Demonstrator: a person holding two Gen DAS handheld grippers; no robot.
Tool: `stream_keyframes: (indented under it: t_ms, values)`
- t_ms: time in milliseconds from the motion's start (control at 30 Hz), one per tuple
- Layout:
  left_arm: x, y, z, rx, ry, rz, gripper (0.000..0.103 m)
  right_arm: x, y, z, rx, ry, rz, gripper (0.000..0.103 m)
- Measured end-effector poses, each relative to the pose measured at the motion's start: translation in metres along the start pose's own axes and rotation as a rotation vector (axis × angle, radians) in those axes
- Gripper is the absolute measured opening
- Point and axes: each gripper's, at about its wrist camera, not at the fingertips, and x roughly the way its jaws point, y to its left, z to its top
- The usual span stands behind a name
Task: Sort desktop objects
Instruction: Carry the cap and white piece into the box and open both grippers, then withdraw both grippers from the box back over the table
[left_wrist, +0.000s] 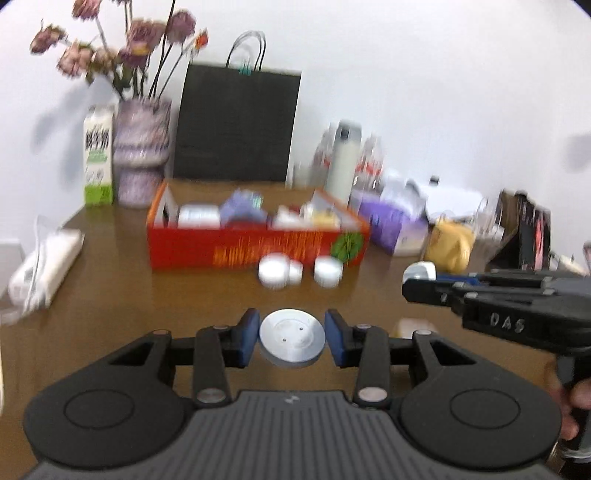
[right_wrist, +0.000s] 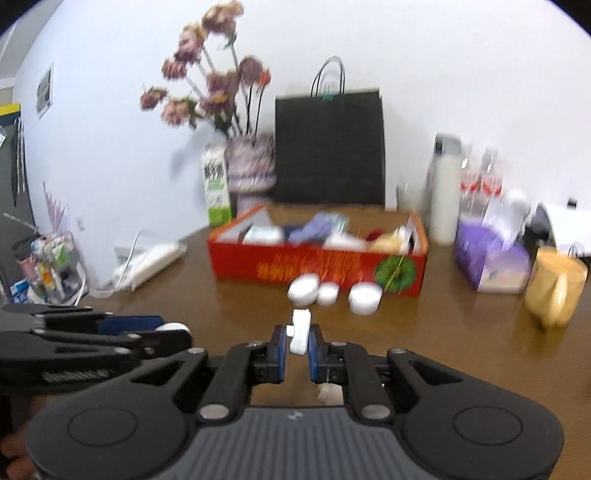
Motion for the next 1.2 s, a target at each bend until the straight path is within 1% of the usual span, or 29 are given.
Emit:
stream_keyframes:
  t_ms: [100, 167, 233, 267, 300, 333, 367, 400, 433, 467, 500, 533, 600, 633, 667, 700, 733, 767, 800, 833, 900, 967, 1033, 1100, 1167, 1200]
  values:
    - [0.018, 0.012, 0.05, -0.008, -0.018, -0.022, 0.04, 0.023, -0.014, 0.042, -0.023, -0.027, -0.015, 0.011]
    - [0.046, 0.02, 0.086, 0.012, -0.009, -0.012, 0.04, 0.051, -0.031, 0.073, 0.002, -0.018, -0.001, 0.011]
    - [0.088, 0.028, 0.117, 0.036, 0.022, 0.013, 0.04, 0.091, -0.049, 0.1, 0.027, 0.008, -0.006, 0.011]
    - [0.108, 0.031, 0.127, 0.034, 0.039, 0.043, 0.04, 0.114, -0.058, 0.111, 0.04, 0.036, -0.012, 0.011]
    - [0.135, 0.036, 0.137, 0.021, 0.079, 0.072, 0.04, 0.138, -0.065, 0.12, 0.057, 0.074, -0.013, 0.011]
    - [0.156, 0.041, 0.144, 0.013, 0.112, 0.074, 0.04, 0.159, -0.072, 0.127, 0.073, 0.106, -0.02, 0.011]
    - [0.176, 0.048, 0.149, -0.022, 0.142, 0.071, 0.04, 0.183, -0.077, 0.133, 0.069, 0.144, -0.026, 0.011]
    - [0.198, 0.053, 0.153, -0.051, 0.188, 0.056, 0.04, 0.203, -0.081, 0.136, 0.072, 0.178, -0.031, 0.011]
    - [0.214, 0.056, 0.155, -0.058, 0.214, 0.048, 0.04, 0.224, -0.085, 0.14, 0.076, 0.212, -0.033, 0.011]
    - [0.23, 0.059, 0.156, -0.064, 0.222, 0.072, 0.04, 0.245, -0.09, 0.141, 0.09, 0.254, -0.03, 0.011]
    - [0.246, 0.062, 0.155, -0.063, 0.232, 0.12, 0.04, 0.263, -0.094, 0.141, 0.107, 0.284, -0.034, 0.011]
    - [0.261, 0.063, 0.154, -0.053, 0.261, 0.133, 0.04, 0.28, -0.098, 0.139, 0.121, 0.314, -0.04, 0.012]
    - [0.283, 0.068, 0.15, -0.044, 0.328, 0.104, 0.051, 0.308, -0.104, 0.132, 0.152, 0.379, -0.041, 0.016]
    - [0.288, 0.07, 0.148, -0.047, 0.336, 0.107, 0.066, 0.317, -0.106, 0.13, 0.17, 0.409, -0.041, 0.024]
    - [0.29, 0.072, 0.147, -0.052, 0.326, 0.119, 0.077, 0.321, -0.106, 0.128, 0.18, 0.418, -0.043, 0.027]
    - [0.289, 0.073, 0.145, -0.053, 0.305, 0.13, 0.08, 0.32, -0.105, 0.127, 0.174, 0.403, -0.044, 0.032]
    - [0.287, 0.075, 0.146, -0.052, 0.296, 0.136, 0.085, 0.32, -0.103, 0.128, 0.159, 0.385, -0.051, 0.041]
    - [0.286, 0.076, 0.146, -0.057, 0.291, 0.142, 0.088, 0.319, -0.103, 0.129, 0.152, 0.371, -0.068, 0.048]
    - [0.282, 0.082, 0.148, -0.071, 0.288, 0.145, 0.089, 0.316, -0.101, 0.13, 0.148, 0.361, -0.083, 0.059]
    - [0.281, 0.085, 0.15, -0.086, 0.288, 0.144, 0.09, 0.313, -0.099, 0.131, 0.144, 0.353, -0.091, 0.063]
    - [0.274, 0.09, 0.153, -0.106, 0.284, 0.148, 0.093, 0.306, -0.095, 0.135, 0.132, 0.338, -0.105, 0.063]
    - [0.264, 0.091, 0.155, -0.1, 0.273, 0.164, 0.095, 0.291, -0.087, 0.139, 0.113, 0.315, -0.121, 0.066]
    - [0.244, 0.09, 0.155, -0.091, 0.25, 0.172, 0.098, 0.271, -0.077, 0.141, 0.09, 0.286, -0.126, 0.077]
    - [0.225, 0.089, 0.15, -0.08, 0.219, 0.176, 0.099, 0.247, -0.066, 0.139, 0.064, 0.257, -0.127, 0.08]
    - [0.202, 0.086, 0.144, -0.065, 0.205, 0.188, 0.1, 0.223, -0.053, 0.133, 0.047, 0.237, -0.125, 0.082]
    - [0.187, 0.084, 0.138, -0.061, 0.193, 0.194, 0.1, 0.21, -0.046, 0.129, 0.042, 0.225, -0.123, 0.085]
